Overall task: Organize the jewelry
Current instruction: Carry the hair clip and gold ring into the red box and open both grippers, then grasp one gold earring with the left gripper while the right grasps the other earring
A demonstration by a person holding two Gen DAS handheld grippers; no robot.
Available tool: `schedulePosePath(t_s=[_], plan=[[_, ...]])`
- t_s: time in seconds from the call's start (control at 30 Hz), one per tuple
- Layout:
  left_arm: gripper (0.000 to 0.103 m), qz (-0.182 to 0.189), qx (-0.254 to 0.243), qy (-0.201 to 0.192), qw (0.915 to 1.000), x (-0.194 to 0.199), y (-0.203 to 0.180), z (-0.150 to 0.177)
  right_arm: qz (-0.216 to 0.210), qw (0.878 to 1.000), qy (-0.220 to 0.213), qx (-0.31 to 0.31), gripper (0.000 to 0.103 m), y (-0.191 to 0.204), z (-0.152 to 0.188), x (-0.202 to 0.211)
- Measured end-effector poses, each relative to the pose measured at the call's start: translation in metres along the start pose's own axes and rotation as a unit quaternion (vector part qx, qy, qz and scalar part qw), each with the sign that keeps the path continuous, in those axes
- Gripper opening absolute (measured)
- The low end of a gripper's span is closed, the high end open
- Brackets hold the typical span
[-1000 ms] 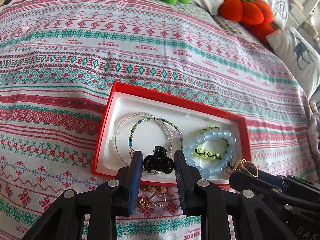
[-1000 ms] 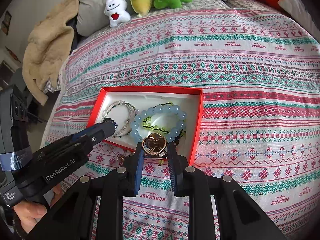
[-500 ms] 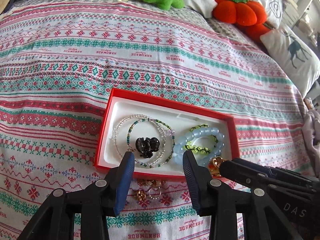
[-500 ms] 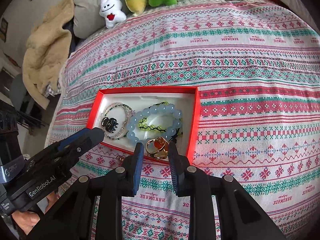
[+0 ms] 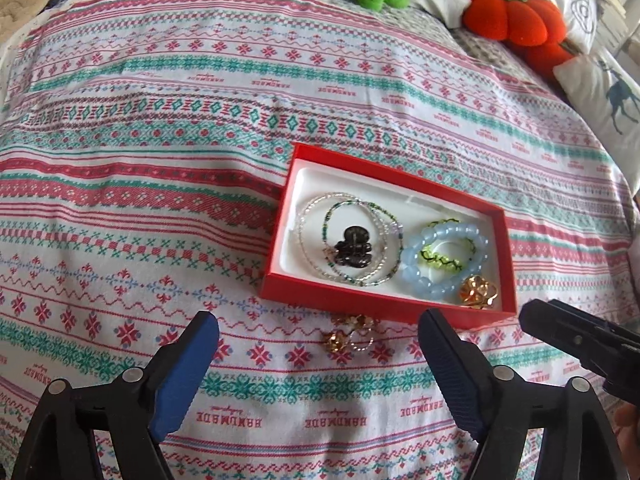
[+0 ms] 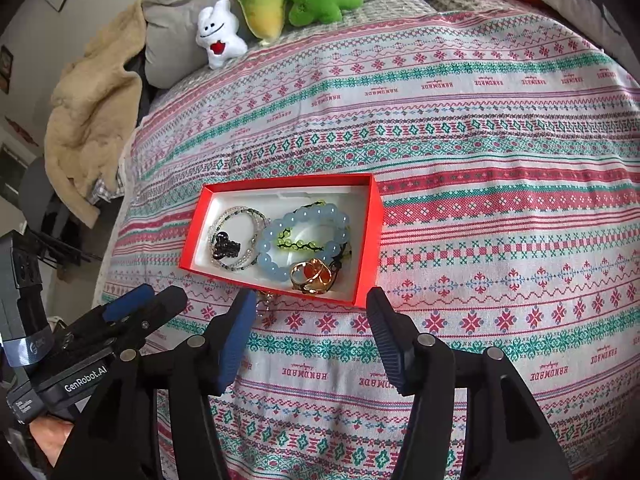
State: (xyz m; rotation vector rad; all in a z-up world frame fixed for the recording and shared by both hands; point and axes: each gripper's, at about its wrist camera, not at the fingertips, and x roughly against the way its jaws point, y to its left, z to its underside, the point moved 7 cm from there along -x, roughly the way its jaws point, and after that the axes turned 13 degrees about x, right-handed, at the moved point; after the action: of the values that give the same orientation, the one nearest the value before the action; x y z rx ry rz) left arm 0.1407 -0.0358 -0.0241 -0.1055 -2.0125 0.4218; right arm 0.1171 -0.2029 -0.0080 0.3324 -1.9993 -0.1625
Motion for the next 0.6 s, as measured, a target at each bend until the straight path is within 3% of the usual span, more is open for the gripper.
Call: schedulePosePath(t_s=[0.17, 0.37, 0.6], plan=[[0.089, -0.029, 0.012, 0.018, 0.9993, -0.005, 0.014, 0.009, 0.018, 0.999, 0.039, 0.004, 0.066, 0.001, 0.02, -0.008], [0.089, -0.033, 0.023, 0.055, 0.9977, -0.016, 0.021, 0.025, 0.026, 0.997, 0.069, 0.011, 0.066, 0.005, 0.038, -0.017], [0.089, -0.037, 0.012, 0.066, 0.9971, -0.023, 0.016, 0.035, 0.032, 0.996, 0.087, 0.007, 0.066, 0.003, 0.048, -0.023]])
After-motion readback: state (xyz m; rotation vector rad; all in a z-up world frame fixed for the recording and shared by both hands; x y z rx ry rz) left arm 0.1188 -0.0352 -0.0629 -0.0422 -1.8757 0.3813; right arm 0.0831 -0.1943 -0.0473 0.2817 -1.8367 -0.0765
